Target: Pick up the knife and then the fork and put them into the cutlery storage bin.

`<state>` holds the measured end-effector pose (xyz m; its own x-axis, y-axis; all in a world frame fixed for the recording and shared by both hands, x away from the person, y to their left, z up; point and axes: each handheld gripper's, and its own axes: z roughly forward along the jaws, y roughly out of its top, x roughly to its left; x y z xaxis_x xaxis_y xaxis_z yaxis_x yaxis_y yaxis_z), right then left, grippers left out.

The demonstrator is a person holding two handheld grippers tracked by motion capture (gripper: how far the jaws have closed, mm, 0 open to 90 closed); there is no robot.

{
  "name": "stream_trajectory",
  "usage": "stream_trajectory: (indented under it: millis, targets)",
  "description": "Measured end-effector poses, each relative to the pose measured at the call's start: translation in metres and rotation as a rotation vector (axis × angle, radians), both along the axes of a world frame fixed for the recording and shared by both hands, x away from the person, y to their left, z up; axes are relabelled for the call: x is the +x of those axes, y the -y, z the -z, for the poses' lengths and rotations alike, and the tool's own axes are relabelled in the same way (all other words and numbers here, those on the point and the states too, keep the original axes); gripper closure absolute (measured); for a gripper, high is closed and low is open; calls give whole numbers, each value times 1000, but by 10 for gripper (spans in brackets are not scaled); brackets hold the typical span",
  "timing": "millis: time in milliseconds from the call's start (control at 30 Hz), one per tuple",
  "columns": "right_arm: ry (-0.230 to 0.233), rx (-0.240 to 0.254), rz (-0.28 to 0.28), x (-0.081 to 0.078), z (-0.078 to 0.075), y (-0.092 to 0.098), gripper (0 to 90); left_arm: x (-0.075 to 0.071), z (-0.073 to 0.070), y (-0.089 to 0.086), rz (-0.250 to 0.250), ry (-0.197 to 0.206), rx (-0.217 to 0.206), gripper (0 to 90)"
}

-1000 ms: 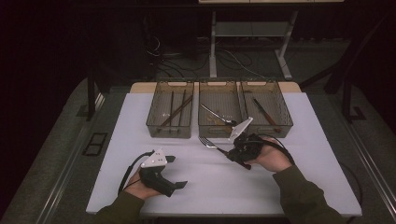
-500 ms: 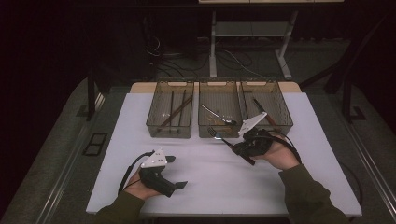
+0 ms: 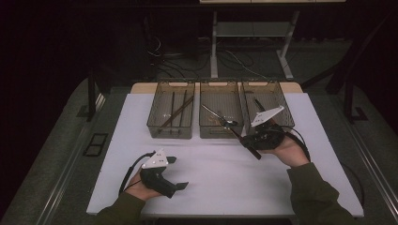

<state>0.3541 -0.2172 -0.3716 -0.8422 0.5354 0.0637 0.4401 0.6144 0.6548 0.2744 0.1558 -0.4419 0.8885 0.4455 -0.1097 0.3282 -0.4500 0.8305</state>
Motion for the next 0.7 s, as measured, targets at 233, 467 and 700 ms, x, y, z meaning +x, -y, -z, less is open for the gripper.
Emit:
stream_trajectory:
  millis: [233,467,700]
  targets:
    - [24,42,46,3,-9,16,771,0,0,0,-1,0,0,0]
    - [46,84,100,6,-18,33,772,0,0,0,-3,-2,0,0]
    - [79,104,157,12,-32,49,772,0,0,0,-2,-2,1,0]
